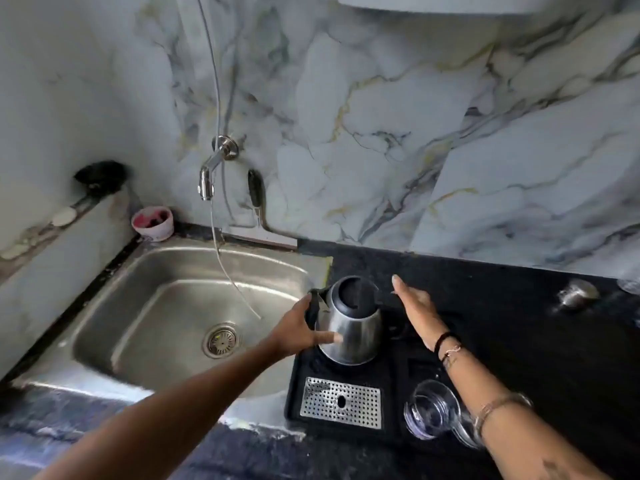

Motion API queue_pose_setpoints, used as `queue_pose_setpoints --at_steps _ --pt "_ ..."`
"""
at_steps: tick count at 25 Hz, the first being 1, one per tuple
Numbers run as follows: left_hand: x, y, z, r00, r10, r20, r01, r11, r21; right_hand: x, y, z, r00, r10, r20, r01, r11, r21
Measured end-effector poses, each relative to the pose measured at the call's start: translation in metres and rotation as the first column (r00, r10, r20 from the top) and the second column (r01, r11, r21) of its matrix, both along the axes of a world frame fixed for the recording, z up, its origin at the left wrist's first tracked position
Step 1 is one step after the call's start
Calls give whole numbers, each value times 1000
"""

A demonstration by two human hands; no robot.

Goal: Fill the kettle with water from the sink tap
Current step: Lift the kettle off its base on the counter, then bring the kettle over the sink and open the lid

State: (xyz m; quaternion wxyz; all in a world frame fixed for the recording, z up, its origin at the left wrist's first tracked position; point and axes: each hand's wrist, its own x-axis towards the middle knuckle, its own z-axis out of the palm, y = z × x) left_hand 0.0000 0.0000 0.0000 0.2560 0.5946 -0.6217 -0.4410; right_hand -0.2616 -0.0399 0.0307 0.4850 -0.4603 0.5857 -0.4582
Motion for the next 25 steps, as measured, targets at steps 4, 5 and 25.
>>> queue_pose_setpoints --at_steps 4,5,25 --pt "-38 0 -18 985 128 -111 -135 990 -51 -9 5 -8 992 103 74 -105 994 28" --pt "-41 -1 -19 981 151 -122 -160 985 -68 -8 3 -8 989 118 86 -121 992 36" --pt "120 -20 114 771 602 208 -382 698 -606 255 -55 64 951 86 297 -54 992 -115"
